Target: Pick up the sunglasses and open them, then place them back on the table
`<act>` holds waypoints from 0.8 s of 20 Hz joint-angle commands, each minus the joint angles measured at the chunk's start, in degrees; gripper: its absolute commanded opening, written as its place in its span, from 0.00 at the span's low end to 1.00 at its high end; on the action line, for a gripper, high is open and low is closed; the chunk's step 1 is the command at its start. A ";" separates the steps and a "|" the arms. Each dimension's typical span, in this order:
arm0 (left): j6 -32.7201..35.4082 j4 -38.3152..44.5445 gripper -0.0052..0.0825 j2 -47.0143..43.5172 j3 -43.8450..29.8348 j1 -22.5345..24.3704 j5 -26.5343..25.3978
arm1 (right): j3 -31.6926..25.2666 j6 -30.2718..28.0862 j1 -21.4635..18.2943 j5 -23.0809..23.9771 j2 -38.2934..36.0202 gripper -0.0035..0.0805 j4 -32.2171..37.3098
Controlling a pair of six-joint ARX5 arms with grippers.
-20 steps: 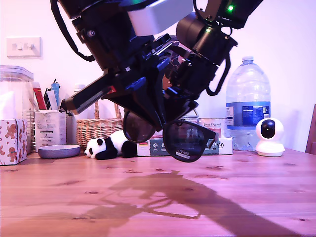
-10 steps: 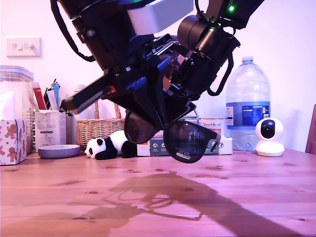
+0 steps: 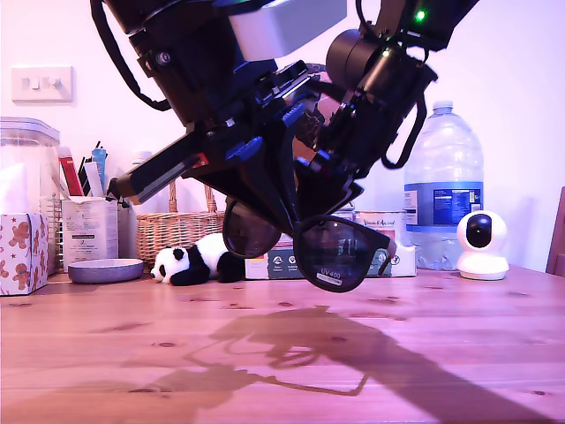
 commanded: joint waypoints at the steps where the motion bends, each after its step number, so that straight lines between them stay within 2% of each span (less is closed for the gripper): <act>1: -0.42 0.17 0.04 -0.46 -1.03 0.13 0.20 | 1.20 -0.70 -0.42 -0.02 -1.49 0.53 -1.29; 9: -0.44 0.20 0.04 -0.46 -1.03 0.15 0.20 | 1.22 -0.68 -1.95 0.55 -1.49 0.53 -3.32; 11: -0.61 0.20 0.04 -0.46 -1.03 0.48 0.17 | 1.22 -0.44 -2.67 2.29 -1.49 0.53 -5.05; 14: -1.29 0.24 0.04 -0.46 -1.03 1.11 -0.15 | 1.22 4.15 -4.22 5.01 -1.49 0.51 -8.87; 16: -1.99 0.26 0.04 -0.46 -1.03 1.49 -0.22 | 1.22 8.83 -5.31 4.94 -1.49 0.42 -10.54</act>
